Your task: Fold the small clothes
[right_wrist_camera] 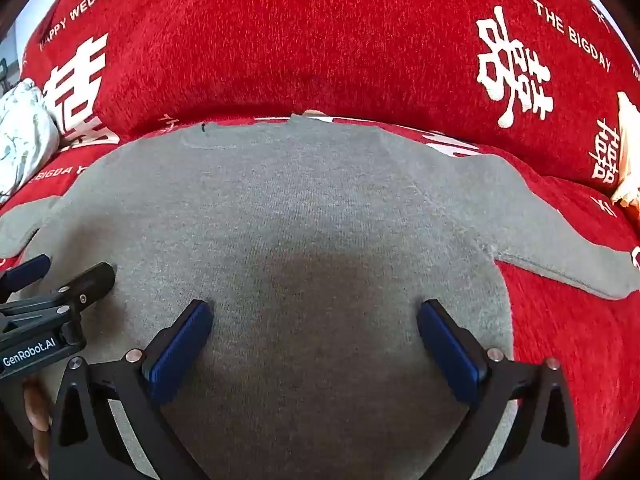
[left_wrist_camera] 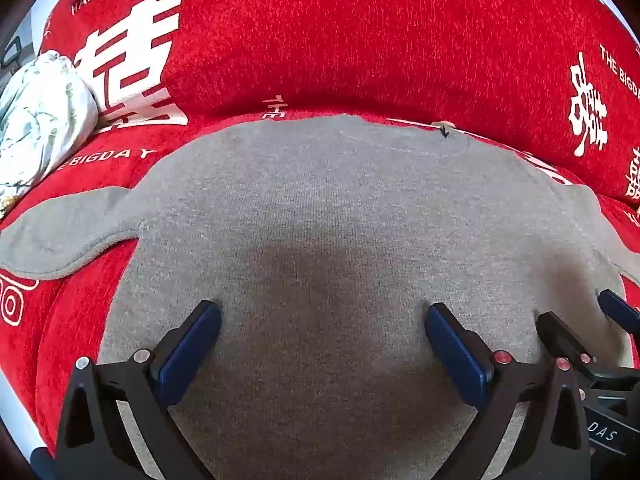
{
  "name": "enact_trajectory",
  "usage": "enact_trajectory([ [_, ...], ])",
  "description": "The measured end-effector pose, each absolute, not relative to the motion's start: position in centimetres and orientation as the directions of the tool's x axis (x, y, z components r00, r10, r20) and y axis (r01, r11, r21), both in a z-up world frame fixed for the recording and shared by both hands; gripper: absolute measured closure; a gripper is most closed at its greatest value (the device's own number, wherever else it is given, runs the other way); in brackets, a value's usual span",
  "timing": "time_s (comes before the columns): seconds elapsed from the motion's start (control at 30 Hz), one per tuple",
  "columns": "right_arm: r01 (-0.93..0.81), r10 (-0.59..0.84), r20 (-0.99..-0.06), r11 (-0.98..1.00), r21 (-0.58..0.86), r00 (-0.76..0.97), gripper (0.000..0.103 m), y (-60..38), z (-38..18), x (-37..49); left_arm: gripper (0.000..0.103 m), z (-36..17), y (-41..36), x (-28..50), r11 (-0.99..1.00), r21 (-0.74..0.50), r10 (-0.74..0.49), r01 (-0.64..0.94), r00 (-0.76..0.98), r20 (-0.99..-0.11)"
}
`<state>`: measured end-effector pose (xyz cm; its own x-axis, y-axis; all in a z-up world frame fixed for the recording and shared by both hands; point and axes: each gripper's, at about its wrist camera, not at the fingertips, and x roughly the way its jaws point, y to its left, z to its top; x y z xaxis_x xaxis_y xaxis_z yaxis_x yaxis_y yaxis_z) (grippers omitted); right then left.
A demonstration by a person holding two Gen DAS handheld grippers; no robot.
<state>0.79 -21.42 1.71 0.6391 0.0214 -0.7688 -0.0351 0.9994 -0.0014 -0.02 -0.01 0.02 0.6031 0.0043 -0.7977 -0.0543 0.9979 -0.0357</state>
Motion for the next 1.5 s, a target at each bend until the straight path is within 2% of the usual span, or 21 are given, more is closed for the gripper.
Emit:
enact_trajectory([
  [0.27,-0.044,0.056,-0.812,0.998,0.038,0.581,0.0,-22.4,1.2,1.5,0.0,0.4,0.3,-0.4,0.998,-0.028,0.016,-0.064,0.602,-0.798],
  [0.57,-0.055,0.065,-0.792,0.998,0.039,0.608,0.0,-21.7,1.4,0.8,0.0,-0.8,0.2,-0.4,0.998,-0.018,0.023,-0.062,0.601,-0.799],
  [0.7,-0.047,0.025,-0.788,0.999,-0.005,0.616,0.0,-21.2,1.2,0.4,0.0,-0.9,0.2,-0.7,0.998,-0.014,0.026,-0.061,0.605,-0.796],
  [1.5,-0.021,0.012,-0.81,1.0,-0.001,0.586,0.0,-21.1,1.5,1.0,0.0,-0.4,-0.1,-0.3,0.998,-0.002,0.039,-0.069,0.582,-0.812],
])
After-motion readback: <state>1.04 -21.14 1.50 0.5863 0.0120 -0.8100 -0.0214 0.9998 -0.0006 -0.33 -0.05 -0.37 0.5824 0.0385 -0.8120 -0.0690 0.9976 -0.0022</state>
